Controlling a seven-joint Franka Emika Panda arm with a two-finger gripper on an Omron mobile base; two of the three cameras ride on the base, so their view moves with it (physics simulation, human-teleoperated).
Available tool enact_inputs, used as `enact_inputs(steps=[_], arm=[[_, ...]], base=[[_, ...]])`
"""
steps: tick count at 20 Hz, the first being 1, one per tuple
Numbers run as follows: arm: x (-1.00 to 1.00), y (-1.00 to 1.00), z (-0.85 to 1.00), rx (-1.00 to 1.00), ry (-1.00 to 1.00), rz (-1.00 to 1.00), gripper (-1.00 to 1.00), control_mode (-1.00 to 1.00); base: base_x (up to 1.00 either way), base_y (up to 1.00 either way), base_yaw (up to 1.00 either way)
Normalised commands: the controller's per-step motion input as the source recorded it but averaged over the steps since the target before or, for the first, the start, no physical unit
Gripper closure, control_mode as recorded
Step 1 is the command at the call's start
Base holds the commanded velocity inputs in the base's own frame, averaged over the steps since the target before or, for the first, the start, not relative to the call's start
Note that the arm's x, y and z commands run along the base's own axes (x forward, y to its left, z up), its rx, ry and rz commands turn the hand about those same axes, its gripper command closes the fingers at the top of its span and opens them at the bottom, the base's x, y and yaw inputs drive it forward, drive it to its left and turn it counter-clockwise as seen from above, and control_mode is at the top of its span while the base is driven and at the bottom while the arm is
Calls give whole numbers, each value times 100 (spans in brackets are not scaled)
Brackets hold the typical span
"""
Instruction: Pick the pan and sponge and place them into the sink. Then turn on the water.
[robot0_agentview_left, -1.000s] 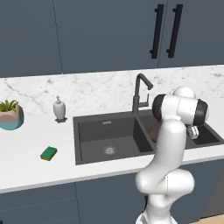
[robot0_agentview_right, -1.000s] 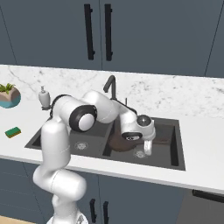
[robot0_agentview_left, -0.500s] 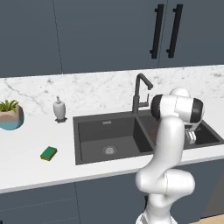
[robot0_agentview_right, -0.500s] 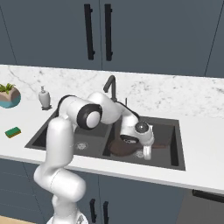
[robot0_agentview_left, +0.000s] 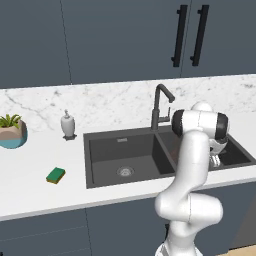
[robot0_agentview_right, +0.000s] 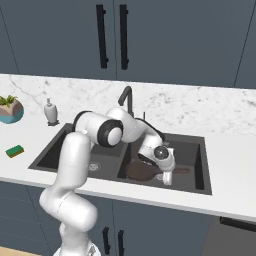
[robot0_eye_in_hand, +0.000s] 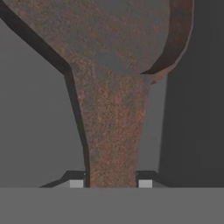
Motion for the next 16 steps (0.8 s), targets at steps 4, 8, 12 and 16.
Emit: enact_inputs(steps=[4, 8, 12, 16], arm=[[0, 0, -3, 0, -3, 1, 100, -100], [4, 7, 0, 0, -5, 5, 100, -100], [0, 20, 0, 0, -7, 3, -100, -100], [1, 12, 0, 0, -1, 1, -100, -100]], base=[[0, 0, 0], [0, 0, 0], [0, 0, 0], [0, 0, 0]])
